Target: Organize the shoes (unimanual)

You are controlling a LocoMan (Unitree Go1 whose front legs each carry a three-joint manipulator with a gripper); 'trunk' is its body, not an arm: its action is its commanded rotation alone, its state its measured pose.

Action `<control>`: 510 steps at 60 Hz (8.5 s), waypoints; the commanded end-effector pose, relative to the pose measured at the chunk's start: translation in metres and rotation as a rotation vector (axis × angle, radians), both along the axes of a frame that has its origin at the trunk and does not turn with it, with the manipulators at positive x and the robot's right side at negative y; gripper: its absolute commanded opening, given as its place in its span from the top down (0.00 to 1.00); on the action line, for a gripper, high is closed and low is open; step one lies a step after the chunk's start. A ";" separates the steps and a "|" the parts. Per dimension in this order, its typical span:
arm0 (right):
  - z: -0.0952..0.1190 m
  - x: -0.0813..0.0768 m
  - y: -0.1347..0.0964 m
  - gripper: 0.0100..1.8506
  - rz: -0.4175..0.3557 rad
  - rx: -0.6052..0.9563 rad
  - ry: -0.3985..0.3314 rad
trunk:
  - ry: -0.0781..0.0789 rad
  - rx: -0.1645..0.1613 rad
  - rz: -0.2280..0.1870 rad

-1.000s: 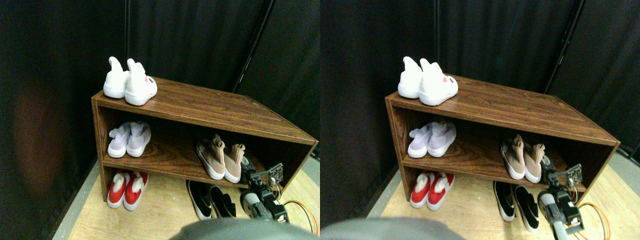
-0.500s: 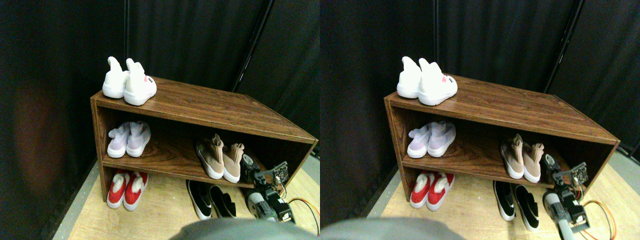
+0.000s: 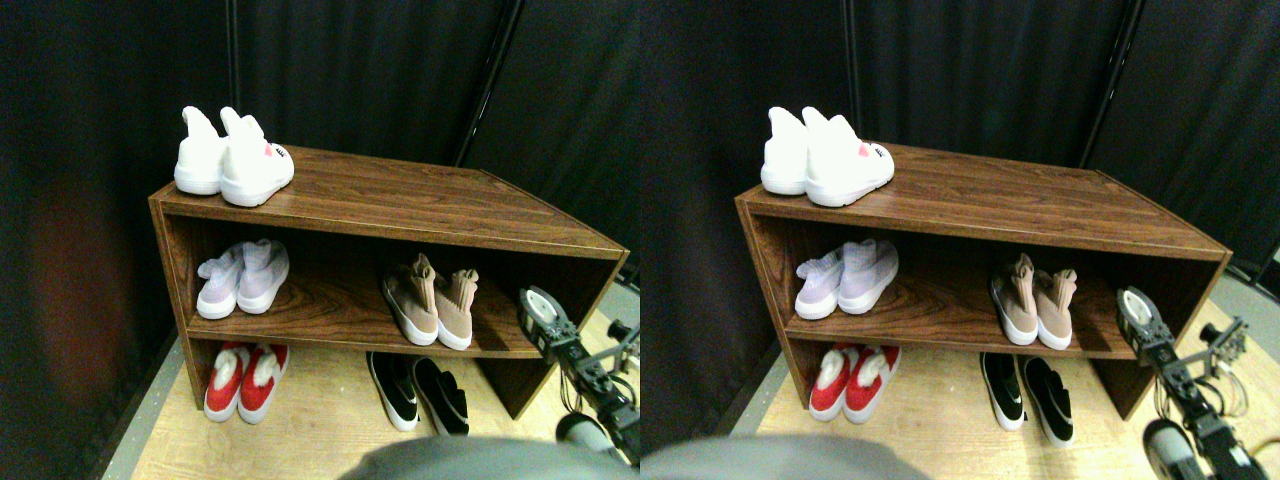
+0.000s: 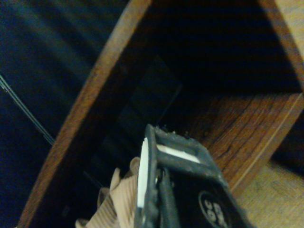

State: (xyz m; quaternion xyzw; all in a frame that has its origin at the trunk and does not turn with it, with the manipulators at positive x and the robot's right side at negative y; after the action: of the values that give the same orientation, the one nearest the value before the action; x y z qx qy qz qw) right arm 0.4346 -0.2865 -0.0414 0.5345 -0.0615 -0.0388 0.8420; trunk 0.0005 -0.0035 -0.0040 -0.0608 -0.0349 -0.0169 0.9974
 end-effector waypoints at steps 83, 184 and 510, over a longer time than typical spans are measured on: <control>-0.170 0.010 -0.037 0.97 -0.108 0.345 0.188 | 0.089 0.000 0.023; -0.193 0.053 0.015 0.97 -0.100 0.541 0.248 | 0.093 -0.038 0.093; -0.055 -0.007 0.047 0.17 0.137 0.182 0.066 | 0.022 0.003 0.014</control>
State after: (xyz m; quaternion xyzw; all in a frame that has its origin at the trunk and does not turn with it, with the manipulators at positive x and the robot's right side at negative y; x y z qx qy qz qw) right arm 0.4221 -0.2383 -0.0954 0.6083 0.0169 -0.0033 0.7935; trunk -0.0013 -0.0028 -0.0044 -0.0534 -0.0286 -0.0167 0.9980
